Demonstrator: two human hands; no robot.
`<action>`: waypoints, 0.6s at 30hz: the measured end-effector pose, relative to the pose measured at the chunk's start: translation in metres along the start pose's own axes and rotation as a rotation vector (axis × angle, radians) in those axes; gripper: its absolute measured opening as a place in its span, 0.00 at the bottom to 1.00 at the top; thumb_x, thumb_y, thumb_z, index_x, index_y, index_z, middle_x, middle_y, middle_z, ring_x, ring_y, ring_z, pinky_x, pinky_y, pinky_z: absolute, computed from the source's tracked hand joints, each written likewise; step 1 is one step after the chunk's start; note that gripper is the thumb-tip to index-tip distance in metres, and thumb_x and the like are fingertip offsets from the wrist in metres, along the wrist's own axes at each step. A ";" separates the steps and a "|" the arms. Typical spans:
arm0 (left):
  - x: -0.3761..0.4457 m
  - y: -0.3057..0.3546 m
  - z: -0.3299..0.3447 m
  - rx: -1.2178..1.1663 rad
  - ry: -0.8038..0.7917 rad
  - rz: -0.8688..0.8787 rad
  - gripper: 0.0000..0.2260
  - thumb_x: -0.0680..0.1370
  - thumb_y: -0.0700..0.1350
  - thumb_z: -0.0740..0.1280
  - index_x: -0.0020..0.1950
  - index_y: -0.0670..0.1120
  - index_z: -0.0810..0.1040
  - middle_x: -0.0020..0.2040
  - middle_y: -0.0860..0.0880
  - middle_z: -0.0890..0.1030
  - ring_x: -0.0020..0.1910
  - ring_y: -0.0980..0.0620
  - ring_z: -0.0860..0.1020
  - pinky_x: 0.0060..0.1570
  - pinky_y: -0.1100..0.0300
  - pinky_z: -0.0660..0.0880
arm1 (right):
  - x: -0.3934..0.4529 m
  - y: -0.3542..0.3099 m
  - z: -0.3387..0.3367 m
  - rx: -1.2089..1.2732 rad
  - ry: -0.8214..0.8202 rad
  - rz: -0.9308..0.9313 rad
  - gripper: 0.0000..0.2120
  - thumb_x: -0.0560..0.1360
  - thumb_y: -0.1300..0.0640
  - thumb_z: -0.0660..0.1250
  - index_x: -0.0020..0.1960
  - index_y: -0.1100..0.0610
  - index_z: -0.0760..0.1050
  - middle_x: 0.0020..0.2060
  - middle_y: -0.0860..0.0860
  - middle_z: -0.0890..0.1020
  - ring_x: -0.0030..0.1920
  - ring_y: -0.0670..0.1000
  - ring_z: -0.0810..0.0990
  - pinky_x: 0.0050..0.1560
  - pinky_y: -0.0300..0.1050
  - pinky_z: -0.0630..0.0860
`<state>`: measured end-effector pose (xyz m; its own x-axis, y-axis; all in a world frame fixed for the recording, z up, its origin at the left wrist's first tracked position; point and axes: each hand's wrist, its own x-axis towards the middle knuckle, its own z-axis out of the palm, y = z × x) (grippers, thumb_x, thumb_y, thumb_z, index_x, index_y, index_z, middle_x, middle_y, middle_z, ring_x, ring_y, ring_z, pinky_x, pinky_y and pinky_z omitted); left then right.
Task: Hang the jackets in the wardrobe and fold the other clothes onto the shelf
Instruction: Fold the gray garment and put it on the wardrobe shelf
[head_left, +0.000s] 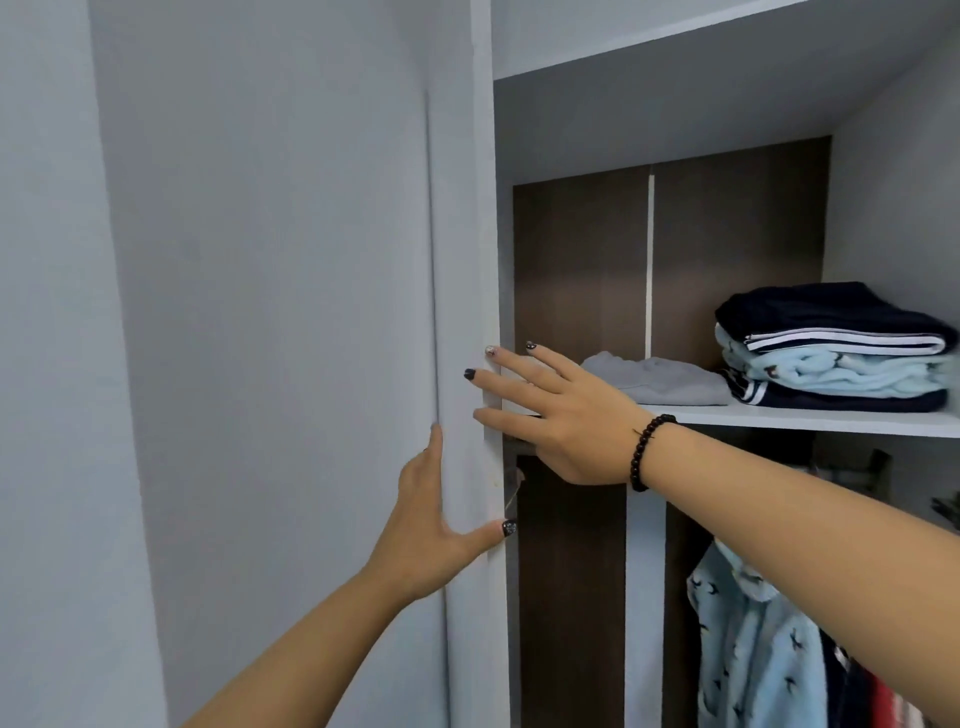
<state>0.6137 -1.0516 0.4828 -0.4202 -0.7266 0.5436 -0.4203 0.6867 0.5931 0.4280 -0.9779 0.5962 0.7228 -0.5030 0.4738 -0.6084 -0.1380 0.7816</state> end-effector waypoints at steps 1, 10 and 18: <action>0.007 0.004 0.010 0.022 -0.011 0.007 0.54 0.61 0.73 0.70 0.70 0.72 0.32 0.78 0.61 0.45 0.77 0.52 0.56 0.71 0.47 0.63 | -0.012 0.009 0.000 -0.012 -0.019 -0.003 0.28 0.68 0.59 0.71 0.67 0.54 0.72 0.72 0.58 0.67 0.74 0.63 0.61 0.71 0.61 0.58; 0.075 0.055 0.125 0.086 -0.001 0.063 0.55 0.63 0.74 0.67 0.69 0.69 0.25 0.75 0.58 0.27 0.78 0.45 0.35 0.74 0.41 0.50 | -0.109 0.073 0.004 -0.062 -0.330 0.092 0.33 0.71 0.61 0.66 0.75 0.55 0.61 0.76 0.58 0.56 0.76 0.62 0.52 0.74 0.57 0.47; 0.117 0.068 0.203 0.042 0.151 -0.002 0.58 0.65 0.70 0.71 0.73 0.64 0.26 0.75 0.55 0.27 0.77 0.43 0.35 0.71 0.35 0.53 | -0.148 0.097 0.045 -0.046 -0.469 0.256 0.38 0.73 0.61 0.63 0.78 0.54 0.49 0.78 0.54 0.42 0.77 0.59 0.41 0.75 0.60 0.44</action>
<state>0.3729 -1.0857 0.4662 -0.2946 -0.7206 0.6276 -0.4556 0.6832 0.5706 0.2475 -0.9551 0.5841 0.3225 -0.8444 0.4278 -0.7237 0.0714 0.6864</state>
